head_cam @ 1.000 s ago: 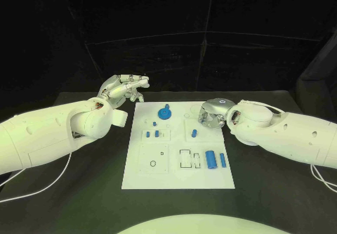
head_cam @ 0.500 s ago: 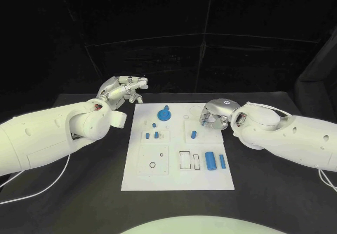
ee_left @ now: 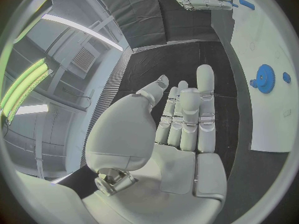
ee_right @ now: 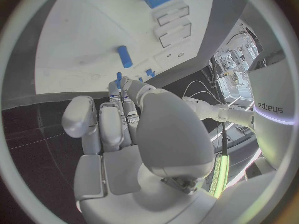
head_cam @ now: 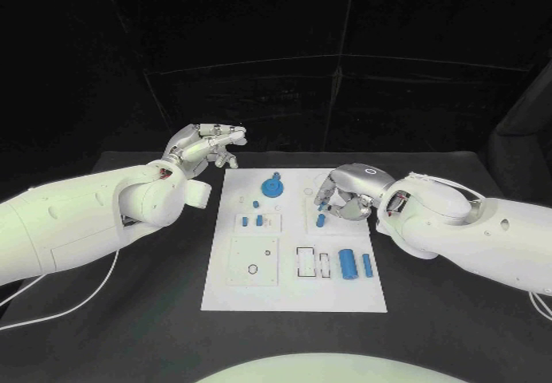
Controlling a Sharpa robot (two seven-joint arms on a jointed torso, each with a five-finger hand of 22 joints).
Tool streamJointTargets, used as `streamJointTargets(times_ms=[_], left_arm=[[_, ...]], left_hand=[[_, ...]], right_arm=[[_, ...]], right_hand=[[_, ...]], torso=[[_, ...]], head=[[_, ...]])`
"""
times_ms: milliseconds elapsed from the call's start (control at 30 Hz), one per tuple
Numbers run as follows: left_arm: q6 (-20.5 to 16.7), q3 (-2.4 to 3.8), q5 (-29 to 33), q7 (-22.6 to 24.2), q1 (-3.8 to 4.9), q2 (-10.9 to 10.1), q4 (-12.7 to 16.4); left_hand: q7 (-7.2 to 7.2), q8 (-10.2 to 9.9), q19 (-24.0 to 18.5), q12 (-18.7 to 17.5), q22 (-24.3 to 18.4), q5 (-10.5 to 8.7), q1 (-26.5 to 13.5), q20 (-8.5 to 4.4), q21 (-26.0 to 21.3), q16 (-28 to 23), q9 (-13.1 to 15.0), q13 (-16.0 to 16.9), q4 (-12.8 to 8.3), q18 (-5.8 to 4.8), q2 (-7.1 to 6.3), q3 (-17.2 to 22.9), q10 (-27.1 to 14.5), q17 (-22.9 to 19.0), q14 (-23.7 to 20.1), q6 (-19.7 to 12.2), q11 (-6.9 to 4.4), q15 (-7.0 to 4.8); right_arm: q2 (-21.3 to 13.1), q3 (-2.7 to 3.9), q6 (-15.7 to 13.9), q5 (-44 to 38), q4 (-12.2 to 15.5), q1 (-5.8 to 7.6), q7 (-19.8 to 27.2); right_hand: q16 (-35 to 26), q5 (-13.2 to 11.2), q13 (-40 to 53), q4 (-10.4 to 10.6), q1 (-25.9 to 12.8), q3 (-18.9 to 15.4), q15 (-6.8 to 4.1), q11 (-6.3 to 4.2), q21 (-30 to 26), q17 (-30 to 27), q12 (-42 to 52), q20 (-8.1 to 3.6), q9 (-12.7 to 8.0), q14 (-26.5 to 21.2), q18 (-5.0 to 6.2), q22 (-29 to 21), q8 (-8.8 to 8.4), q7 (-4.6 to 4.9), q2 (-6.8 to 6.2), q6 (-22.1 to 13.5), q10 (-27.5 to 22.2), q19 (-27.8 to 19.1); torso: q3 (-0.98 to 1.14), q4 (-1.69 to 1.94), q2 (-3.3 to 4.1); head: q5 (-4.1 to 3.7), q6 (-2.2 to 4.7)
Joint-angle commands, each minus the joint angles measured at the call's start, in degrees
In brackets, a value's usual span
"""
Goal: Assemble the parts on the task board
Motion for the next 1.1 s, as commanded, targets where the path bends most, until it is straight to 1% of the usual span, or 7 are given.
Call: streamJointTargets(times_ms=[33, 267, 433, 600, 767, 900, 1100], left_arm=[[0.3, 0.04, 0.2, 0.3, 0.09, 0.2, 0.0], [0.2, 0.04, 0.2, 0.3, 0.09, 0.3, 0.0], [0.1, 0.05, 0.2, 0.3, 0.1, 0.5, 0.0], [0.0, 0.05, 0.2, 0.3, 0.12, 0.6, 0.0], [0.0, 0.05, 0.2, 0.3, 0.13, 0.9, 0.0], [0.1, 0.05, 0.2, 0.3, 0.14, 1.2, -0.1], [0.1, 0.06, 0.2, 0.3, 0.14, 1.6, -0.2]], left_hand=[[0.25, -0.1, -0.4, 0.3, -0.1, 0.11, 0.2, 0.12, -0.2, -0.2, -0.1, 0.1, 0.0, 0.73, 0.48, -0.2, -0.3, -0.1, -0.6, -0.3, -0.09, 0.01], [0.27, -0.1, -0.4, 0.3, -0.1, 0.11, 0.3, 0.14, -0.3, -0.2, -0.1, 0.1, 0.0, 0.73, 0.51, -0.3, -0.4, -0.1, -0.6, -0.4, -0.07, 0.03], [0.27, -0.1, -0.4, 0.3, -0.1, 0.11, 0.3, 0.14, -0.3, -0.2, -0.1, 0.1, 0.0, 0.73, 0.51, -0.3, -0.4, -0.1, -0.6, -0.4, -0.07, 0.03], [0.27, -0.1, -0.4, 0.3, -0.1, 0.11, 0.3, 0.14, -0.3, -0.2, -0.1, 0.1, 0.0, 0.73, 0.51, -0.3, -0.4, -0.1, -0.6, -0.4, -0.07, 0.03], [0.27, -0.1, -0.4, 0.3, -0.1, 0.11, 0.3, 0.14, -0.3, -0.2, -0.1, 0.1, 0.0, 0.73, 0.51, -0.3, -0.4, -0.1, -0.6, -0.4, -0.07, 0.03], [0.27, -0.1, -0.4, 0.3, -0.1, 0.11, 0.3, 0.14, -0.3, -0.2, -0.1, 0.1, 0.0, 0.73, 0.51, -0.3, -0.4, -0.1, -0.6, -0.4, -0.07, 0.03], [0.29, -0.1, -0.4, 0.4, -0.2, 0.11, 0.3, 0.15, -0.3, -0.2, -0.1, 0.1, 0.0, 0.72, 0.55, -0.4, -0.4, -0.1, -0.6, -0.4, -0.05, 0.05]], right_arm=[[0.7, 0.09, -3.2, 1.1, 1.6, 0.11, 1.4], [2.6, 0.1, -3.2, 1.1, 2.6, 0.1, 2.0], [5.4, 0.04, -1.4, 1.2, 1.2, 0.07, 2.2], [8.3, -0.05, -0.3, 0.8, -0.8, -0.24, 2.3], [10.6, -0.12, 0.2, -0.3, -2.5, -2.03, 2.1], [12.1, -0.22, 0.7, -1.3, -3.8, -3.25, 1.8], [14.2, -0.4, 1.5, -2.6, -5.2, -5.16, 1.9]], right_hand=[[0.3, 0.5, 0.1, -0.2, -0.6, 0.6, -0.16, -0.01, 0.3, 0.2, -0.4, 0.13, -0.1, 2.1, -0.56, 0.1, -0.27, 0.29, 0.05, 0.0, 0.3, 0.5], [0.4, 0.7, 0.1, -0.4, -0.7, 0.8, -0.14, 0.02, 0.4, 0.2, -0.4, 0.15, -0.1, 2.1, -0.57, 0.2, -0.28, 0.33, -0.01, 0.0, 0.3, 0.5], [0.4, 0.8, 0.1, -0.5, -0.8, 0.9, -0.13, 0.04, 0.4, 0.2, -0.4, 0.15, -0.1, 2.1, -0.56, 0.2, -0.29, 0.35, -0.07, 0.0, 0.3, 0.4], [0.5, 0.9, 0.1, -0.6, -1.0, 1.1, -0.1, 0.09, 0.5, 0.3, -0.5, 0.17, -0.1, 2.1, -0.57, 0.2, -0.33, 0.41, -0.07, -0.1, 0.2, 0.4], [0.6, 1.0, 0.1, -0.6, -1.0, 1.2, -0.08, 0.11, 0.5, 0.3, -0.5, 0.18, -0.1, 2.1, -0.59, 0.3, -0.34, 0.43, -0.01, -0.2, 0.2, 0.5], [0.6, 1.0, 0.1, -0.7, -1.1, 1.2, -0.07, 0.12, 0.5, 0.4, -0.5, 0.18, -0.2, 2.1, -0.59, 0.4, -0.35, 0.44, 0.0, -0.2, 0.2, 0.5], [0.6, 1.0, 0.1, -0.7, -1.2, 1.3, -0.06, 0.15, 0.5, 0.3, -0.6, 0.19, -0.2, 2.1, -0.6, 0.4, -0.38, 0.47, -0.01, -0.3, 0.1, 0.5]], torso=[[0.02, 0.24, 0.01], [-0.06, 0.12, 0.0], [-0.14, 0.1, 0.06], [-0.01, 0.03, 0.13], [-0.12, 0.22, 0.04], [0.03, 0.09, 0.14], [0.05, 0.03, 0.04]], head=[[0.5, -0.18], [2.22, -0.71], [3.57, -1.19], [4.69, -1.69], [5.33, -2.31], [5.97, -2.62], [6.28, -3.02]])
